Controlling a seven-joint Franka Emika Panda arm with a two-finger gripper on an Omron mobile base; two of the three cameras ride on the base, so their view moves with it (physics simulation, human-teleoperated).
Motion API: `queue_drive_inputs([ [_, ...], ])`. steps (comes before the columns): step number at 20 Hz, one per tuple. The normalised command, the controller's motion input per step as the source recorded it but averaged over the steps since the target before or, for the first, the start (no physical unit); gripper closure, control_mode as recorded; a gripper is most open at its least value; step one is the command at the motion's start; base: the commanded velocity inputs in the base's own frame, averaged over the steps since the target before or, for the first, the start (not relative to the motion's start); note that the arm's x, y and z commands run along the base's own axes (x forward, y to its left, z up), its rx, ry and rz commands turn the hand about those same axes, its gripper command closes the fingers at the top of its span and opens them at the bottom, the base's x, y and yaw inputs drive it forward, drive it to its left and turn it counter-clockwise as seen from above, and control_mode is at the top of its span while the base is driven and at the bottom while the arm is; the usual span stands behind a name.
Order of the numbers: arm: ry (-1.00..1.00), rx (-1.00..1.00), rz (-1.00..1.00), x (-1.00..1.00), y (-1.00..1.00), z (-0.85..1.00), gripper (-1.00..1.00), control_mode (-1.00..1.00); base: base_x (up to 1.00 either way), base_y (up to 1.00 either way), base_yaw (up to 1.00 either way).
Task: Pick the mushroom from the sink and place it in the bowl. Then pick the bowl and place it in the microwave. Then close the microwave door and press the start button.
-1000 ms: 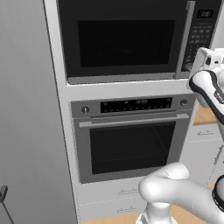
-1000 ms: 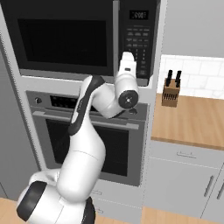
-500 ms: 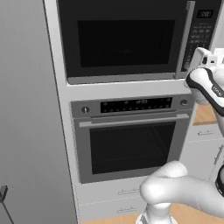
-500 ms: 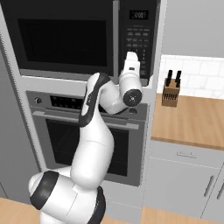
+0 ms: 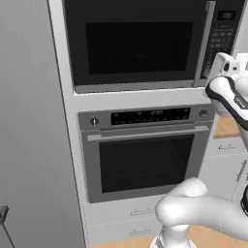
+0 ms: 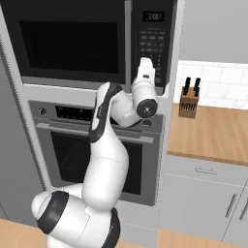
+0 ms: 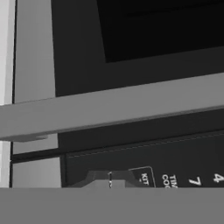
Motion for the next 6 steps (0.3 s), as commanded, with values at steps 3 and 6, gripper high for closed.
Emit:
queue_drive_inputs([
  [3, 0.00, 0.01, 0.01, -0.55, -0.09, -0.19, 1.00, -1.00, 0.00, 0.00, 0.00],
  [6, 0.00, 0.00, 0.03, -0.89, 0.00, -0.30, 1.00, -1.00, 0.00, 0.00, 0.00],
])
